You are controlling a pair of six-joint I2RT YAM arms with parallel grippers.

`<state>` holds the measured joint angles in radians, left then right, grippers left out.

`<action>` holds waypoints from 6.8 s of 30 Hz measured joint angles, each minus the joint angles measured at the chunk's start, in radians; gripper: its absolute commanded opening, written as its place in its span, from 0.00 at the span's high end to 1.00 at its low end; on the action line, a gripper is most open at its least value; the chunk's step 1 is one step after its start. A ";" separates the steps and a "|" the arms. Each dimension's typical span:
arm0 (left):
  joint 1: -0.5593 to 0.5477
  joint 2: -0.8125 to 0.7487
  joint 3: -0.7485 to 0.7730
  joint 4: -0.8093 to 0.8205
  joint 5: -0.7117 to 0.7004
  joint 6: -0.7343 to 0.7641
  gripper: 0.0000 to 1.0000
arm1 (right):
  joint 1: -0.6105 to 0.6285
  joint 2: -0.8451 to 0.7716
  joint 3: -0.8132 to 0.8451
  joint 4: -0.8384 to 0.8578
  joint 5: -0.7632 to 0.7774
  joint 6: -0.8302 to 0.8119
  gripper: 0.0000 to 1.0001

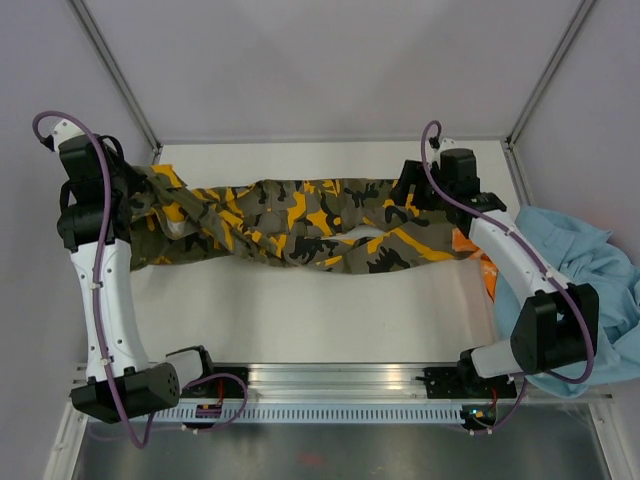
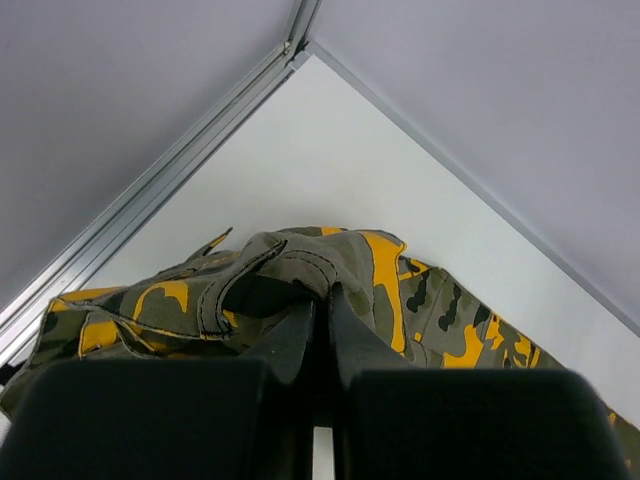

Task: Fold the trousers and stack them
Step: Flatten the trousers out

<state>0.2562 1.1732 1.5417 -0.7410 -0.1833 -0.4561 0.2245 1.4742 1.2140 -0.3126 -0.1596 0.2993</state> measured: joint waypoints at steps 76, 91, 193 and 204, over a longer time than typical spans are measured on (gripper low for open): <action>0.002 -0.124 0.222 -0.163 0.000 0.046 0.98 | 0.146 -0.193 0.406 -0.217 0.607 0.132 1.00; 0.002 0.064 0.562 -0.221 -0.021 0.049 0.98 | -0.019 0.058 0.809 -0.482 0.504 0.029 1.00; 0.059 0.508 0.421 -0.053 -0.174 -0.024 0.98 | -0.257 0.530 1.172 -0.457 0.305 -0.045 1.00; 0.062 0.904 0.602 -0.140 -0.254 -0.183 0.98 | -0.316 0.987 1.223 -0.536 0.081 -0.065 1.00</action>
<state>0.3183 2.0777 2.1433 -0.8810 -0.4374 -0.6395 -0.0914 2.4611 2.4371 -0.8486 -0.0788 0.2340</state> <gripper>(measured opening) 0.044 0.009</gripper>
